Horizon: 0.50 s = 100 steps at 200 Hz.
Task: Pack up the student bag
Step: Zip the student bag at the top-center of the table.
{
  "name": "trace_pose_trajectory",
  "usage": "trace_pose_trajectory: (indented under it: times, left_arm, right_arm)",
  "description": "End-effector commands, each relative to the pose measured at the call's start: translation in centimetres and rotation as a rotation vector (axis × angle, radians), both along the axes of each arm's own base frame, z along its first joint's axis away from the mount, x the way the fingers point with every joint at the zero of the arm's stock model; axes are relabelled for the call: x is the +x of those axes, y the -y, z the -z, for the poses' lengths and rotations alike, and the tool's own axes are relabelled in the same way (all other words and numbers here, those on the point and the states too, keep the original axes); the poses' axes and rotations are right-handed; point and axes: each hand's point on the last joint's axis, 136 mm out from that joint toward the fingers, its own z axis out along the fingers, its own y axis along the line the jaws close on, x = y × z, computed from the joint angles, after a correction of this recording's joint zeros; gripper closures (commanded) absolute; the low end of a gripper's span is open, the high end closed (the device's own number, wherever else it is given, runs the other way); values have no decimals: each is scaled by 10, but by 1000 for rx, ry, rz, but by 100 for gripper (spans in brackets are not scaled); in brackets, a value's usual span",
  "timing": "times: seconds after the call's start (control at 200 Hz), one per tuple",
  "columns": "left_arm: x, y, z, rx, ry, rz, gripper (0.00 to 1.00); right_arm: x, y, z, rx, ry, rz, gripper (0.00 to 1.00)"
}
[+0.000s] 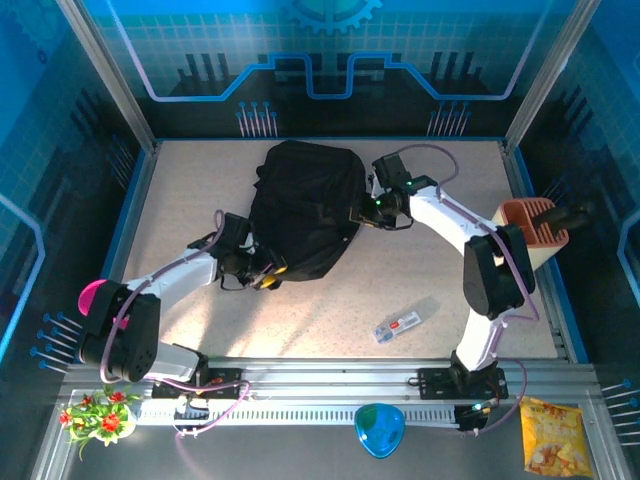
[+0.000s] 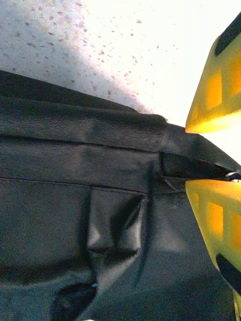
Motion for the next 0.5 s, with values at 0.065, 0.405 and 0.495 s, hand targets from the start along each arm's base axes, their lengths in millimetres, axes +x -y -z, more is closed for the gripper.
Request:
trace_pose_trajectory:
  times: [0.065,0.405,0.495]
  left_arm:
    - [-12,-17,-31,130,28,54,41]
    - [12,20,-88,142,247,229,37]
    - [20,48,-90,112,280,301,39]
  right_arm:
    - [-15,-3,-18,16,67,-31,63]
    - [-19,-24,-11,-123,93,-96,63]
    - [-16,-25,-2,-188,83,-108,64]
